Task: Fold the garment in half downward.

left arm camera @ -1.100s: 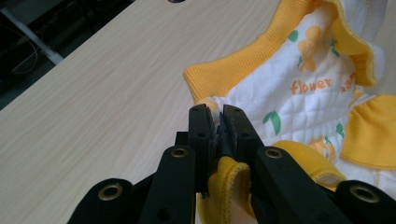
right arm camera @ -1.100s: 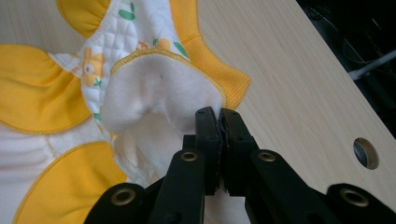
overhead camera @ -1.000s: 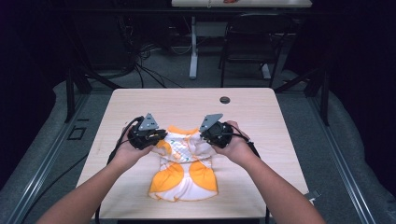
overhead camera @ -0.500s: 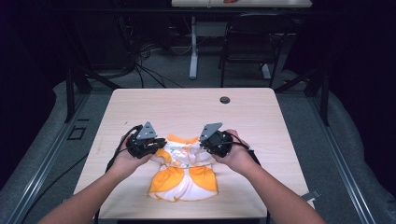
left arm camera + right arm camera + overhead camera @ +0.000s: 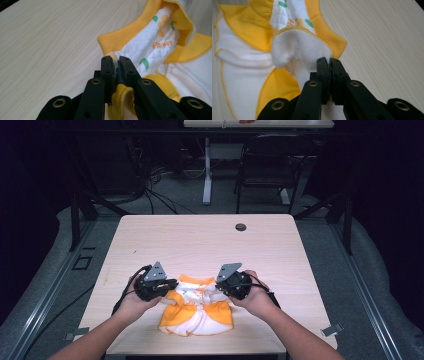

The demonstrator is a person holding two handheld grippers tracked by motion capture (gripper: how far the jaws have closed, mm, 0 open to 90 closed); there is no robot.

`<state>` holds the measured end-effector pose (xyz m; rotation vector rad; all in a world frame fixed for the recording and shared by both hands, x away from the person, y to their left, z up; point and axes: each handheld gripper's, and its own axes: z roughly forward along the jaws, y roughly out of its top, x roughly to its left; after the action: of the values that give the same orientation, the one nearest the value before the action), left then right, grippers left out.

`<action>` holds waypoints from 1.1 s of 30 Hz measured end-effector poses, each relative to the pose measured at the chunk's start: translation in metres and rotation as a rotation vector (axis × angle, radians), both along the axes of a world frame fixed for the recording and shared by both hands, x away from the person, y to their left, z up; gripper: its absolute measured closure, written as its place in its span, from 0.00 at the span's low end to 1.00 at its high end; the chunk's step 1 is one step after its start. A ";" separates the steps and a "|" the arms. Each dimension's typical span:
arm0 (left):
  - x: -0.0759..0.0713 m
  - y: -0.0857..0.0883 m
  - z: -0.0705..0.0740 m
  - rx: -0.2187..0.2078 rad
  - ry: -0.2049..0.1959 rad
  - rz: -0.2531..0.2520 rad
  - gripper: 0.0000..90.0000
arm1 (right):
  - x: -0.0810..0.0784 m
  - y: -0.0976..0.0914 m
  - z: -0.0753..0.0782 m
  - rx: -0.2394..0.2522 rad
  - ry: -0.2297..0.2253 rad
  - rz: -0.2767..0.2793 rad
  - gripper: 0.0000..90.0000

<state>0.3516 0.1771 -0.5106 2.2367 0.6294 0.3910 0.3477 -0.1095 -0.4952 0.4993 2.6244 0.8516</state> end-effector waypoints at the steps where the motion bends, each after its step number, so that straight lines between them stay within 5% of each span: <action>1: -0.001 0.000 -0.001 0.000 -0.001 -0.003 0.92 | 0.000 0.000 0.000 0.000 0.000 0.000 0.97; 33: -0.061 0.010 -0.045 -0.058 0.061 -0.060 0.87 | -0.065 -0.009 -0.051 0.122 0.088 0.014 0.94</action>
<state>0.2903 0.1871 -0.5552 2.2132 0.5961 0.2722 0.2831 -0.1183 -0.5464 0.5625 2.6694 1.0211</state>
